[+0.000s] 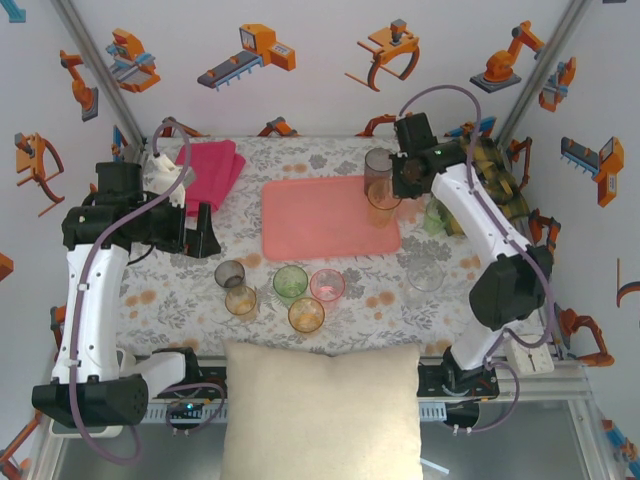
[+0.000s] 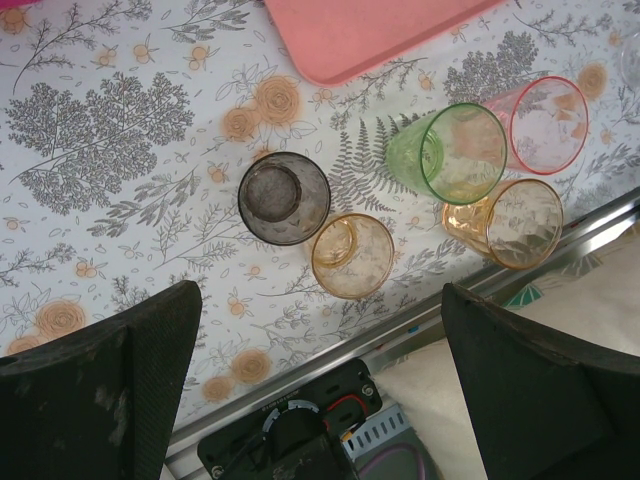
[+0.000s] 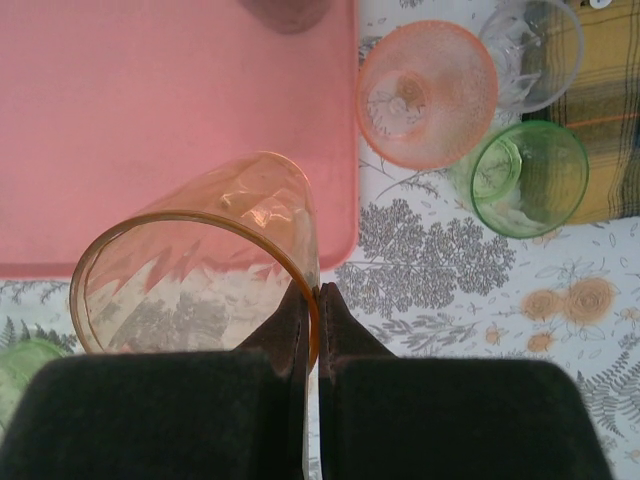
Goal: Place the glasses into the tray
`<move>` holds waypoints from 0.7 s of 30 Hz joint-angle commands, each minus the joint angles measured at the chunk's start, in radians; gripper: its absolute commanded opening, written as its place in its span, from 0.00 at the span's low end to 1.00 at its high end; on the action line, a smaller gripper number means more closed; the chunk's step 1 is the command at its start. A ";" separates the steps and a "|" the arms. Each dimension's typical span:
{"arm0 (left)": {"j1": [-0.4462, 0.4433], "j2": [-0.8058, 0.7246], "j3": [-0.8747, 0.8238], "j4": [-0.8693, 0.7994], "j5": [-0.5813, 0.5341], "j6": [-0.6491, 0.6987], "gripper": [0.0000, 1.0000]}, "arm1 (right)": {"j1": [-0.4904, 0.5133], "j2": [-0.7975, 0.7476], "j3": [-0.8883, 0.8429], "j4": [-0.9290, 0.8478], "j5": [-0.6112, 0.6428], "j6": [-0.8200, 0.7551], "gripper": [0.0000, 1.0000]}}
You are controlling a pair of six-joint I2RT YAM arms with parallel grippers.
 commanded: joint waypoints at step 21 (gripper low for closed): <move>0.020 0.001 0.004 -0.022 0.024 -0.009 0.97 | -0.040 0.235 0.169 0.094 0.042 -0.002 0.00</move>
